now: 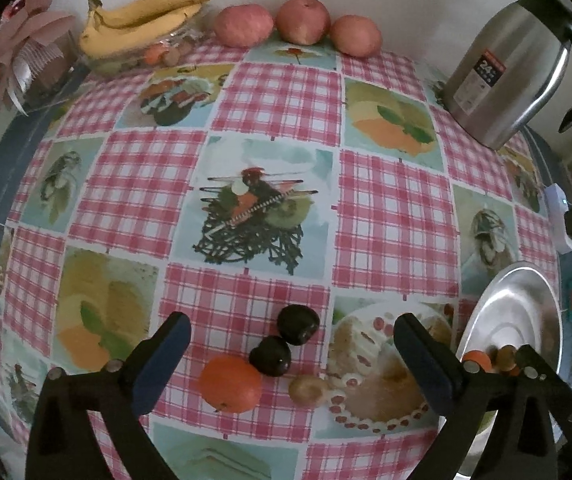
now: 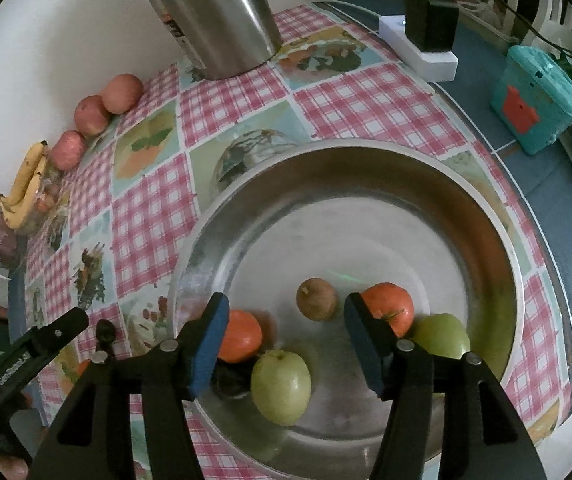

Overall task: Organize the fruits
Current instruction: 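Move both grippers back toward the remaining fruits beside the plate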

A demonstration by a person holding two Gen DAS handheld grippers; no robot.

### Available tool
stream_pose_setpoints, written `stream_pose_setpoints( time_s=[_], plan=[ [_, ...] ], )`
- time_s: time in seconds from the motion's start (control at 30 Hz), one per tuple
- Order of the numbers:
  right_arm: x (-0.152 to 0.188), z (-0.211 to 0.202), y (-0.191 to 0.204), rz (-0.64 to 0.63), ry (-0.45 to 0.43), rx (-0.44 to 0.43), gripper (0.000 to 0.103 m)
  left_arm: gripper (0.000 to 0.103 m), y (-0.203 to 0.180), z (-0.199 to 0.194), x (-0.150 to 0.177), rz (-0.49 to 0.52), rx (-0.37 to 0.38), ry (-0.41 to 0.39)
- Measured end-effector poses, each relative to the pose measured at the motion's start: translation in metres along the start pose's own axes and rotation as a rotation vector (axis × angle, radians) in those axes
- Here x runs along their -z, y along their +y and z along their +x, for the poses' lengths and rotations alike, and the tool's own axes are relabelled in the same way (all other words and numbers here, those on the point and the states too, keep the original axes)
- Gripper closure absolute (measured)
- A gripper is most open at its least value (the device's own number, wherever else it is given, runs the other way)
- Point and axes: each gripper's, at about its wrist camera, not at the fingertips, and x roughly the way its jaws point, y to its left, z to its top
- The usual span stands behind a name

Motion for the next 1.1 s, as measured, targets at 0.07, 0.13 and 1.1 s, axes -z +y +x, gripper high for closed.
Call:
stream_pose_setpoints(
  time_s=[0.07, 0.13, 1.1],
  plan=[
    [-0.0008, -0.0044, 0.0011, -0.002, -0.018, -0.001, 0.042, 0.0, 0.0009, -0.0011, 0.0005, -0.004, -0.006, -0.008],
    [-0.0015, -0.0083, 0.0009, -0.002, -0.034, -0.005, 0.042, 0.0, 0.0021, -0.0022, 0.0004, -0.009, -0.009, -0.014],
    [0.0036, -0.0002, 0.0051, -0.073, -0.073, 0.111, 0.011, 0.0, -0.0035, -0.0021, 0.0002, 0.039, -0.056, -0.049]
  ],
)
